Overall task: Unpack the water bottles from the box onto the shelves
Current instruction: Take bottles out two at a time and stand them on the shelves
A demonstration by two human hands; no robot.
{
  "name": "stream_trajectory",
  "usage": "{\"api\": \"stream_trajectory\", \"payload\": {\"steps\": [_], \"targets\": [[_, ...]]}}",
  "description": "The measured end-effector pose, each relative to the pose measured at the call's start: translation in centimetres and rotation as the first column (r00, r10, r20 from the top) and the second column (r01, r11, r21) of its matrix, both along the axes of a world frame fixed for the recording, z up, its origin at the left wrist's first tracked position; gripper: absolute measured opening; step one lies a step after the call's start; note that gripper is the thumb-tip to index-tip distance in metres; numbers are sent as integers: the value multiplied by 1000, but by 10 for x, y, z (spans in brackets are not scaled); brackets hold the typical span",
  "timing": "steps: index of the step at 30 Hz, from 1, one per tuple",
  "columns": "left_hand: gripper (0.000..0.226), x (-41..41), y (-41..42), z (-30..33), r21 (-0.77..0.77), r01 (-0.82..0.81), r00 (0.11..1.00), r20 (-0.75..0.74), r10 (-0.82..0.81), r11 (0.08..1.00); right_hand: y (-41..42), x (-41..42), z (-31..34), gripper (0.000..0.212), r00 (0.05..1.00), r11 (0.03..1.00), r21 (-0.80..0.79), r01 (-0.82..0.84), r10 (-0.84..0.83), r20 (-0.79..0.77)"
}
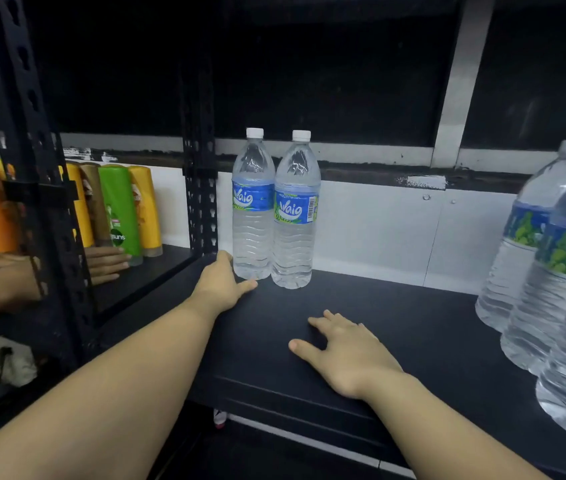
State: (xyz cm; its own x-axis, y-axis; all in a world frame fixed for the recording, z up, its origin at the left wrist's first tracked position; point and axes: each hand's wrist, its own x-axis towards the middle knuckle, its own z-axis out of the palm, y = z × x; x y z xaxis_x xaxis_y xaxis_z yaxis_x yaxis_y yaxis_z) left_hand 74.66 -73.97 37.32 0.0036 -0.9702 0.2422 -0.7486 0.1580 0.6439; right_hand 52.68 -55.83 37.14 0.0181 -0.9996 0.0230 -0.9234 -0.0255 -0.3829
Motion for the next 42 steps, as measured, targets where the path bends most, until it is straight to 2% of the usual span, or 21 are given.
{"api": "stream_trajectory", "payload": {"steps": [4,11,15,20,23,32,38,42], "targets": [[79,3,35,1,39,32,990,137,-37,999,7,3,7,77,1000,998,-60,8,-8,-7],[72,11,130,0,41,75,974,212,-82,996,24,11,19,62,992,996,-77,33,-42,-122],[64,13,174,-6,20,78,963,259,-80,997,50,13,17,61,988,999,-39,-37,30,-154],[57,4,219,-21,-82,81,957,284,-55,993,89,9,-2,55,978,975,-165,-145,117,-171],[59,-9,243,-28,-99,91,964,260,-63,991,109,1,-14,62,969,960,-202,-194,156,-193],[71,-30,304,-36,-33,121,957,268,-108,992,172,-27,-24,67,969,937,-254,-239,212,-129],[75,-29,364,-46,17,127,964,234,-127,992,220,-33,-37,71,967,952,-172,-252,255,-2],[83,-21,382,-59,45,125,967,219,-132,991,231,-28,-53,77,973,968,-128,-215,223,57]]}}
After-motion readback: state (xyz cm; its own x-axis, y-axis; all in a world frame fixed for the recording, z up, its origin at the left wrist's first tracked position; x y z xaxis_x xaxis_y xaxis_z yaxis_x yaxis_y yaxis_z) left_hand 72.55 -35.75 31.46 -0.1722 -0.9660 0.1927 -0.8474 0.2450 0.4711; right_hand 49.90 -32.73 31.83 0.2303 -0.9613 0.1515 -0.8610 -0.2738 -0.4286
